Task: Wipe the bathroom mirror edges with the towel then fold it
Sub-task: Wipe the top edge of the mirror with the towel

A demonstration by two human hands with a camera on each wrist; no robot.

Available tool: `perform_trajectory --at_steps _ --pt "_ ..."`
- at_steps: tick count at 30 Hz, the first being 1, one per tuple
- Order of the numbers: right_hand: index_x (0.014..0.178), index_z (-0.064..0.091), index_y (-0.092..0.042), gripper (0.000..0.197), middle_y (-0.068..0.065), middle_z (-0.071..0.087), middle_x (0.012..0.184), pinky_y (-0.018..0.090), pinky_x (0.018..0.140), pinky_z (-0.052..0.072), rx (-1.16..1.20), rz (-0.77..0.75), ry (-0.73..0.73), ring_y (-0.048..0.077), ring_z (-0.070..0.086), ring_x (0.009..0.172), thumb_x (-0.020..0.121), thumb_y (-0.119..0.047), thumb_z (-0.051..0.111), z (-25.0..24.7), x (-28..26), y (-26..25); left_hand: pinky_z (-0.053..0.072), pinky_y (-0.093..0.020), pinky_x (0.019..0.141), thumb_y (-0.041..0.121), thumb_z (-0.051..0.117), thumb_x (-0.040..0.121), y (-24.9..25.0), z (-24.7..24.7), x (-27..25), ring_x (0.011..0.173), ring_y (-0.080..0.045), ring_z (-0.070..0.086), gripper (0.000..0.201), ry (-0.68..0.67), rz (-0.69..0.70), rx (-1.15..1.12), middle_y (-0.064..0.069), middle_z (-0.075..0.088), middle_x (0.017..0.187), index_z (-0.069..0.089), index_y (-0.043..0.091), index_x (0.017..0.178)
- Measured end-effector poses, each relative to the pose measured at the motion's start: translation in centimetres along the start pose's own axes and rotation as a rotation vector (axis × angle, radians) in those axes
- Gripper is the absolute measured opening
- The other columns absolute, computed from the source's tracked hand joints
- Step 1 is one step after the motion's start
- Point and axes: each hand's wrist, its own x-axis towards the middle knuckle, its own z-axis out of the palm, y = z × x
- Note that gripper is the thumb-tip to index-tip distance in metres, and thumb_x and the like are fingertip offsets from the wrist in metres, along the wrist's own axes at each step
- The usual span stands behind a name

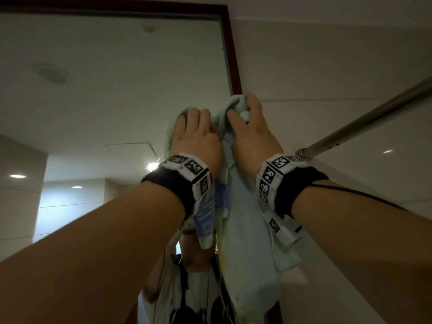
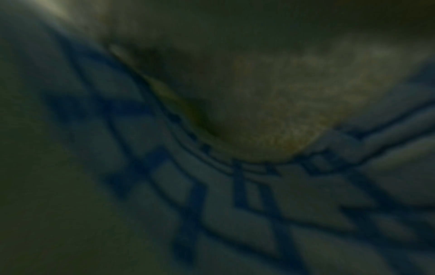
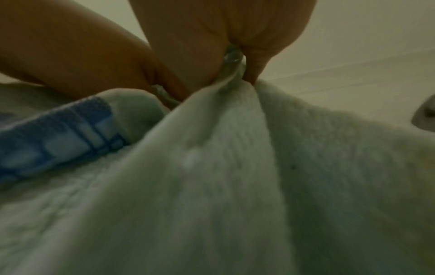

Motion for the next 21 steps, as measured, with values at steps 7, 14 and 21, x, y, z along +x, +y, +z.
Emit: perform_trajectory --at_steps 7,14,21 --pt "0.153 0.018 -0.013 0.071 0.019 0.019 0.158 0.048 0.121 0.023 0.081 -0.107 -0.187 0.034 0.02 0.147 0.091 -0.015 0.051 0.6 -0.1 -1.6 0.01 -0.057 0.118 0.044 0.036 0.097 -0.2 -1.0 -0.2 0.146 -0.04 0.019 0.065 -0.126 0.048 0.152 -0.008 0.039 0.155 0.03 0.017 0.156" --pt "0.158 -0.008 -0.016 0.08 0.011 -0.008 0.167 0.037 0.125 -0.001 0.235 -0.099 -0.319 0.026 -0.007 0.155 0.097 -0.008 0.042 -0.4 -1.1 -1.5 0.007 -0.06 0.107 0.046 0.04 0.093 0.0 -1.5 -0.3 0.139 -0.041 0.022 0.062 -0.171 0.012 0.219 -0.003 0.051 0.143 0.042 0.02 0.149" --pt "0.159 -0.007 -0.012 0.076 0.012 -0.019 0.165 0.04 0.126 -0.001 -0.045 -0.17 -0.32 0.029 -0.014 0.153 0.101 -0.026 0.039 1.7 -1.7 0.2 0.023 -0.053 0.119 0.037 0.032 0.098 -1.2 -1.1 -0.5 0.145 -0.038 0.025 0.064 -0.231 0.066 -0.019 -0.008 0.026 0.164 0.022 0.019 0.159"
